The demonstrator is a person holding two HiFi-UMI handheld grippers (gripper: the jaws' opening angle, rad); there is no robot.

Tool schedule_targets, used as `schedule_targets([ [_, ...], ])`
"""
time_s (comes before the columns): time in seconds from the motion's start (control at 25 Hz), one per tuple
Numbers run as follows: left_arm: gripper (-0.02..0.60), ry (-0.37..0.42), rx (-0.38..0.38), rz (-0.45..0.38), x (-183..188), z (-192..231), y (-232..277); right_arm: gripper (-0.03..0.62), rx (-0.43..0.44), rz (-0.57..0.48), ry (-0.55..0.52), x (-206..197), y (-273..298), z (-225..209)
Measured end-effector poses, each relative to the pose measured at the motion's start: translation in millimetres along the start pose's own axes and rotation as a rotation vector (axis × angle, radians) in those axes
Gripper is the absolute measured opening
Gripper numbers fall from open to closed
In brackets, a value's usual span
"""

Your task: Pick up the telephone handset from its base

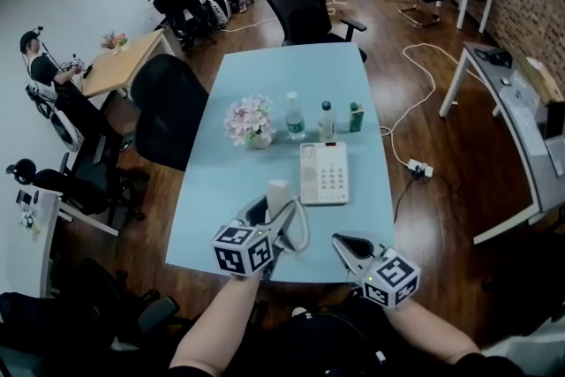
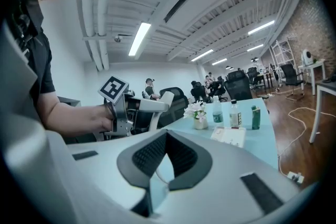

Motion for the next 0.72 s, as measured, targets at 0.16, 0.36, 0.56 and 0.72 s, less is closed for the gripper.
schedule_targets([
  [0.16,0.241,-0.025,-0.015,-0.016,-12.6,-6.8,-36.2,0.015,-0.026,-0.008,0.015,-10.9,-7.0,20.3],
  [0.36,0.241,-0.059,-0.041,-0.052,-23.6,-21.3,-70.9,0.015,-0.072,-0.017,0.005,-20.9,-17.1,38.0],
  [0.56,0.241,-0.049,-0.063,-0.062,-28.9,-27.5,-86.0,0.014,-0.11,-0.01,-0.002,-33.8,-21.9,44.1],
  [0.72,0.241,-0.044,-0.072,-0.079,-25.2,-31.1,-91.0,0.014,-0.119,-0.005,-0.016,-33.0,-22.9,46.7],
])
Point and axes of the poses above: the fingertips, and each gripper's own axes: y forward along the fingers, z to its left, x out of its top, the point moved 2 cm from there along -y, backward along the fingers, and after that the axes turned 8 degrees about y, right-handed, at the moved point
